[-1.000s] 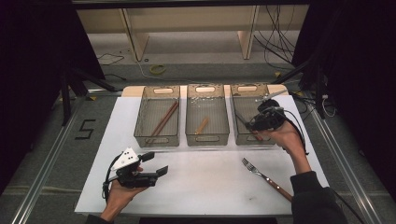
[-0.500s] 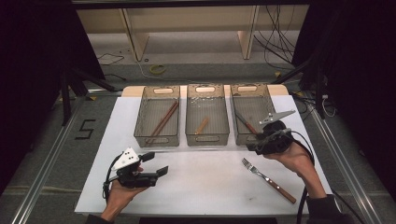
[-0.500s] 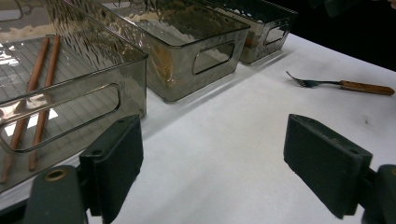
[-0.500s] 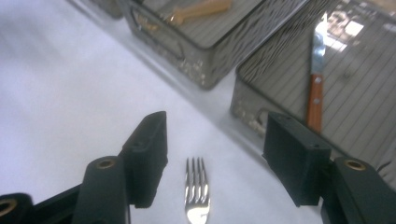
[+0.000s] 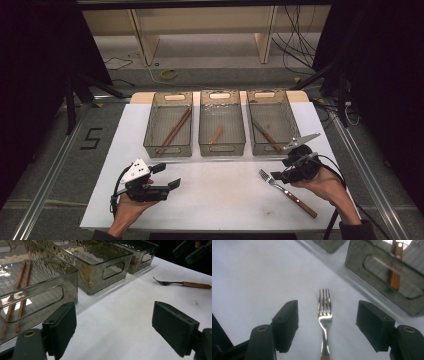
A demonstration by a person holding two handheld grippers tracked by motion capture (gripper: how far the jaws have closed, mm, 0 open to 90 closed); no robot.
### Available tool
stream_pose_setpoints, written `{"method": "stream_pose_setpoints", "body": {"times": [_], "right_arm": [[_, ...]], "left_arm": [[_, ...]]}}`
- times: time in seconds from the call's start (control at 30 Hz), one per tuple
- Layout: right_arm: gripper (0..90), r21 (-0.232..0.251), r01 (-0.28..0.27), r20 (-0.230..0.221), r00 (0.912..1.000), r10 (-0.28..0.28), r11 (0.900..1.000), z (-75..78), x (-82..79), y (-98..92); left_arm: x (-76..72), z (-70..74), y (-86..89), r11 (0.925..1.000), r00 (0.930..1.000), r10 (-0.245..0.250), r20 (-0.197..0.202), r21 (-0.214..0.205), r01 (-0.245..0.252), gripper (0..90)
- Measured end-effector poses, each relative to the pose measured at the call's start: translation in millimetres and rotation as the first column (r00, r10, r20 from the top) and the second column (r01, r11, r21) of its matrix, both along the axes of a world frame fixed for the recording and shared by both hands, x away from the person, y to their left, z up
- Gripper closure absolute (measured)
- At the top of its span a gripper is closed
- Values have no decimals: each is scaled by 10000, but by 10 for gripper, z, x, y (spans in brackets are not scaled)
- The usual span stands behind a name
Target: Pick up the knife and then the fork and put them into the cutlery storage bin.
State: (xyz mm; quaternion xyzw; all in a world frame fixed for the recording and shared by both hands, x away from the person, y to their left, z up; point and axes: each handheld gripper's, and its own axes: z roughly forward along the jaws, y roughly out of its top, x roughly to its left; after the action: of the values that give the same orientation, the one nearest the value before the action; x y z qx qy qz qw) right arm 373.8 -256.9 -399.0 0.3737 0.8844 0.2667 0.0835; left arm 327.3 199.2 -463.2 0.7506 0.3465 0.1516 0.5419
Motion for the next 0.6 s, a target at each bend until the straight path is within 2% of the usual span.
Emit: {"method": "stream_pose_setpoints", "body": {"times": [0.3, 0.6], "right_arm": [[359, -597, -78, -436, 9990, 52, 9982, -95, -107, -57], [381, -942, -26, -791, 9969, -49, 9956, -234, -139, -114]], "left_arm": [[-11, 5, -16, 10000, 10000, -15, 42, 28, 15, 192], [-16, 8, -16, 10000, 9999, -26, 100, 55, 26, 192]]}}
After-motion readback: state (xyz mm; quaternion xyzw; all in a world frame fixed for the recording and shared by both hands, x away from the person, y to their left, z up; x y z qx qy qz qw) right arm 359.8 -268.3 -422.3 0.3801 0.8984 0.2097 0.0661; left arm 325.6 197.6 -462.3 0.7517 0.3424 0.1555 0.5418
